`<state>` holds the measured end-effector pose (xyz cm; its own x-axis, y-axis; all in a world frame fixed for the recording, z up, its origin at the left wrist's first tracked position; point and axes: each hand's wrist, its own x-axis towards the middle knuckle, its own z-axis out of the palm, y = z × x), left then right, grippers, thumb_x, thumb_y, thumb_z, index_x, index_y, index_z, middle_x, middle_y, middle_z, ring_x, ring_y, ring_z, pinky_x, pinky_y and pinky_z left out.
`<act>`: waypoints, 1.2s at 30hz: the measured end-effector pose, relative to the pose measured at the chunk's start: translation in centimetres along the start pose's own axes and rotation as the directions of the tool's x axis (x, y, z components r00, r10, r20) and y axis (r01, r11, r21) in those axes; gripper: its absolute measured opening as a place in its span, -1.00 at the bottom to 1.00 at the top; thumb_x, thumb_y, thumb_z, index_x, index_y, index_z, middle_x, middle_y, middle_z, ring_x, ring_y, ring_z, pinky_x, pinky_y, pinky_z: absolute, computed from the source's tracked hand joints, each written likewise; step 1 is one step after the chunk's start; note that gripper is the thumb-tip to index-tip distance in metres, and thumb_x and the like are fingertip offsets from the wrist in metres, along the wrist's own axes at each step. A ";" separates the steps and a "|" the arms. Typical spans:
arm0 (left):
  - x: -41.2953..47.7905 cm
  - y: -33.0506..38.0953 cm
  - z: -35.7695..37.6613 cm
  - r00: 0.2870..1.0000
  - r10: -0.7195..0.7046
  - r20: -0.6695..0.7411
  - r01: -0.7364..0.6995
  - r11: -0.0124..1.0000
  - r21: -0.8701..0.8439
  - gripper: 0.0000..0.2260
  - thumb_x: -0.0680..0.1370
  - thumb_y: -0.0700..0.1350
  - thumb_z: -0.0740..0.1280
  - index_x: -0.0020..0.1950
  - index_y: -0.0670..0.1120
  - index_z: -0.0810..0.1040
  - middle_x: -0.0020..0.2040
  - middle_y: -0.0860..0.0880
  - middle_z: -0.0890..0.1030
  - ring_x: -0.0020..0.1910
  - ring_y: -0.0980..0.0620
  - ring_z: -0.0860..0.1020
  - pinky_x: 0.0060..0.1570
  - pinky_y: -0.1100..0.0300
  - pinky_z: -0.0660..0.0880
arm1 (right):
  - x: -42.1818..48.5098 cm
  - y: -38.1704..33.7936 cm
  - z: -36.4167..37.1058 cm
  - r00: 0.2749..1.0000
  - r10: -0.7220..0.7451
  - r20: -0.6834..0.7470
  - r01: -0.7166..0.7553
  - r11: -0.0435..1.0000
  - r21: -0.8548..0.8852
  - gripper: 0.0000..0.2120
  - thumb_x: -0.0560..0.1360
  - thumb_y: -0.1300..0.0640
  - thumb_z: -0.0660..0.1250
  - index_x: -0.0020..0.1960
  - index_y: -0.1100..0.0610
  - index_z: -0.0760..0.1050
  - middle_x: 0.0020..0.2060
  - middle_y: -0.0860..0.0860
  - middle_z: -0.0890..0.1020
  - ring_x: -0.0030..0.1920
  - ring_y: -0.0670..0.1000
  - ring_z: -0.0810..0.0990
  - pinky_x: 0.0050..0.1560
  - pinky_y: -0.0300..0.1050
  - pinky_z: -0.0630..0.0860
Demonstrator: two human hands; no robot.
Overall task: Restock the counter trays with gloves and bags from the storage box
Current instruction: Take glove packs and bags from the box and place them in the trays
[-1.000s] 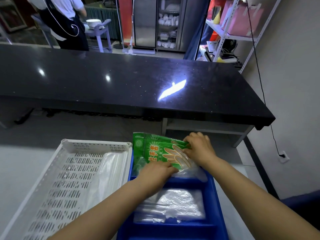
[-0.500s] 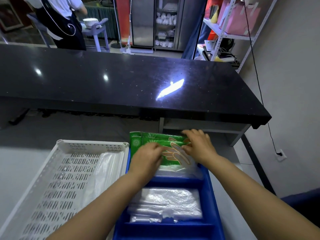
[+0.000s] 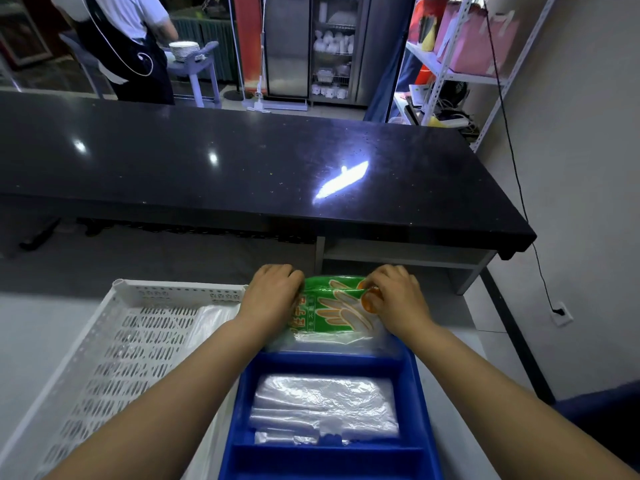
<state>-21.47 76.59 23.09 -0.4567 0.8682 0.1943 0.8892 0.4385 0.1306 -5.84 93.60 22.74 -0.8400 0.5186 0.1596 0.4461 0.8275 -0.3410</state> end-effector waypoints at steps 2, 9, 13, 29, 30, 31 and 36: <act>-0.1 0.0 -0.1 1.000 -0.002 -0.014 0.002 1.000 -0.021 -0.83 0.50 -0.08 0.27 0.07 -0.06 0.50 0.04 -0.06 0.57 0.06 -0.08 0.47 0.18 0.08 0.30 | -0.2 0.0 -0.2 1.000 -0.025 -0.015 0.025 1.000 0.000 -0.82 0.44 0.10 0.37 0.04 -0.02 0.54 0.09 -0.05 0.51 0.14 -0.01 0.41 0.11 -0.18 0.27; -2.9 0.1 -1.9 0.996 -0.010 -0.091 0.007 0.999 -0.034 -0.78 0.47 -0.12 0.33 0.10 -0.07 0.56 0.04 -0.06 0.61 0.07 -0.10 0.52 0.11 0.05 0.36 | -1.7 -2.0 -1.7 0.966 -0.236 -0.104 0.226 0.969 -0.100 -0.89 0.46 0.17 0.34 -0.06 0.14 0.61 -0.14 0.08 0.66 -0.13 0.08 0.56 -0.17 -0.06 0.45; -7.0 -0.2 -2.9 0.990 -0.107 -0.087 0.103 0.993 -0.051 -0.86 0.47 -0.12 0.32 0.00 -0.04 0.60 -0.08 -0.03 0.65 -0.08 -0.08 0.56 -0.13 0.12 0.42 | -2.4 -4.4 -1.4 0.950 -0.312 -0.017 0.311 0.949 -0.048 -0.84 0.52 0.10 0.27 -0.04 0.12 0.60 -0.17 0.05 0.66 -0.17 0.08 0.59 -0.23 0.00 0.54; -32.1 -2.1 -8.3 0.709 -0.676 -0.198 0.700 0.708 0.091 -0.96 0.32 -0.18 0.41 -0.33 -0.09 0.59 -0.41 -0.04 0.60 -0.43 -0.12 0.56 -0.50 0.13 0.49 | -8.3 -21.5 5.0 0.623 -0.761 0.182 0.746 0.648 0.154 -0.82 0.54 0.05 0.16 0.02 0.01 0.52 -0.14 -0.04 0.64 -0.09 0.05 0.57 -0.27 -0.12 0.40; -33.7 -2.3 -8.7 0.683 -0.702 -0.203 0.726 0.682 0.085 -0.96 0.33 -0.19 0.41 -0.33 -0.09 0.59 -0.41 -0.06 0.60 -0.43 -0.13 0.56 -0.50 0.15 0.46 | -8.9 -22.6 5.2 0.598 -0.780 0.184 0.764 0.624 0.163 -0.82 0.54 0.05 0.16 0.02 0.01 0.52 -0.15 -0.05 0.64 -0.10 0.03 0.58 -0.28 -0.14 0.37; -35.4 -2.5 -8.8 0.656 -0.722 -0.220 0.749 0.658 0.076 -0.95 0.34 -0.21 0.43 -0.32 -0.09 0.60 -0.39 -0.06 0.61 -0.41 -0.12 0.56 -0.48 0.16 0.43 | -9.5 -23.7 5.4 0.575 -0.795 0.193 0.780 0.604 0.165 -0.82 0.53 0.05 0.16 0.02 0.00 0.52 -0.16 -0.05 0.65 -0.11 0.02 0.58 -0.29 -0.16 0.35; -43.7 -4.7 -9.4 0.459 -0.859 -0.227 0.877 0.478 -0.034 -0.96 0.43 -0.16 0.38 -0.21 -0.04 0.60 -0.25 -0.03 0.63 -0.23 -0.11 0.57 -0.36 0.11 0.44 | -13.1 -29.1 7.3 0.482 -0.844 0.234 0.836 0.523 0.165 -0.85 0.51 0.03 0.18 -0.05 0.00 0.52 -0.19 -0.04 0.65 -0.17 0.06 0.60 -0.30 -0.19 0.35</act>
<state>-5.97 34.45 23.10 -0.9798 -0.0305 0.1977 0.0237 0.9636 0.2661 -10.06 61.14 23.79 -0.8538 -0.4991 0.1480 -0.5200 0.8309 -0.1980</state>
